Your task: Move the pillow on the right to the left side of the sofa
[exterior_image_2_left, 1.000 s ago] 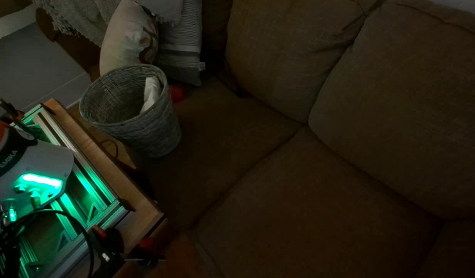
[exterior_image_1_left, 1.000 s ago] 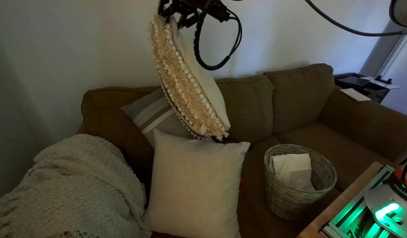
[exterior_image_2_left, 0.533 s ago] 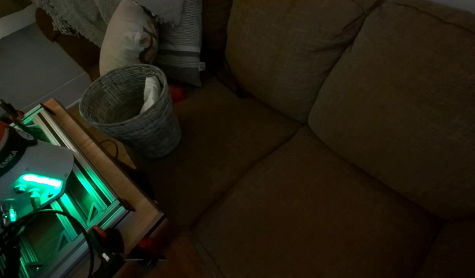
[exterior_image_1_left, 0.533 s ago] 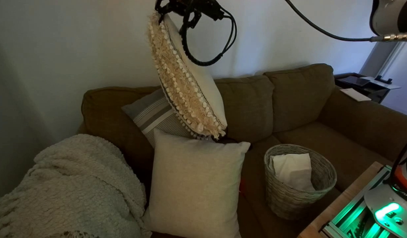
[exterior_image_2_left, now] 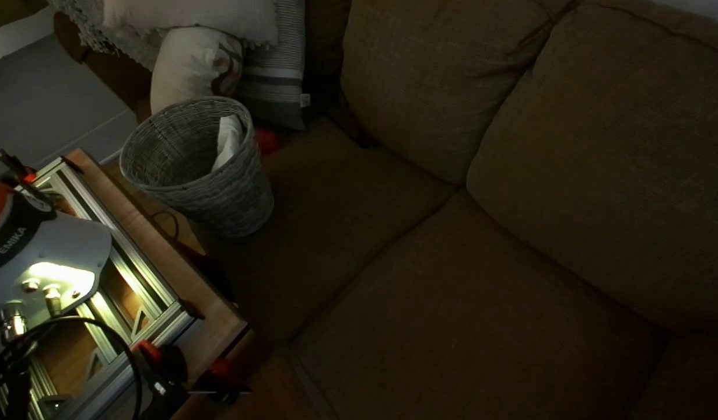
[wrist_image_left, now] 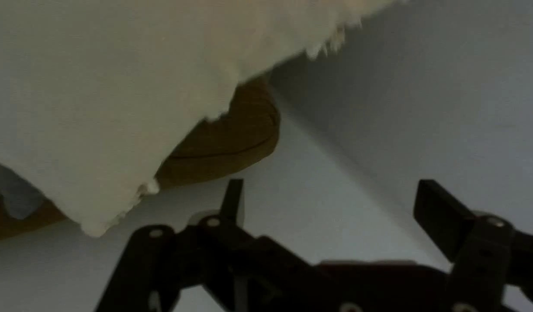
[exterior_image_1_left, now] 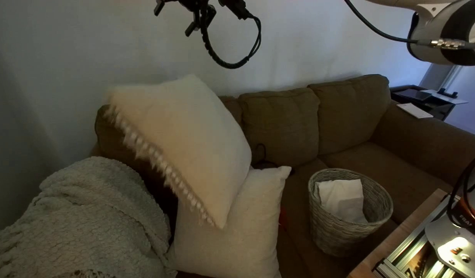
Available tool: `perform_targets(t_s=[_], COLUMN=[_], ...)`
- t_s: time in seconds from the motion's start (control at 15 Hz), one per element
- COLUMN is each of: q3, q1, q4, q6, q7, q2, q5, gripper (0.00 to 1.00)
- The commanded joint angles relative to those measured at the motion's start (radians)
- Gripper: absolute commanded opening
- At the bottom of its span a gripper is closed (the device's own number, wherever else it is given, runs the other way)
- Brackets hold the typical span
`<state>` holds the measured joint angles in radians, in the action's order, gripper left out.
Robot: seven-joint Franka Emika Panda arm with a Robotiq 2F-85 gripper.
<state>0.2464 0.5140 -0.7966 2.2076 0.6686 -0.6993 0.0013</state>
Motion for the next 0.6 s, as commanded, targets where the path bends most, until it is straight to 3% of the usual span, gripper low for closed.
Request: perform_targets(t_s=[0.0, 0.27, 0.53], q3=[0.098, -0.028, -0.154], q1=[-0.044, -0.047, -0.057], q4=[0.115, 0.037, -0.114], q6=[-0.034, 0.024, 0.082], q7=[-0.145, 0.045, 0.155], q2=[-0.068, 0.065, 0.226], q5=[0.138, 0.049, -0.062], gripper=[1.0, 1.0, 1.0])
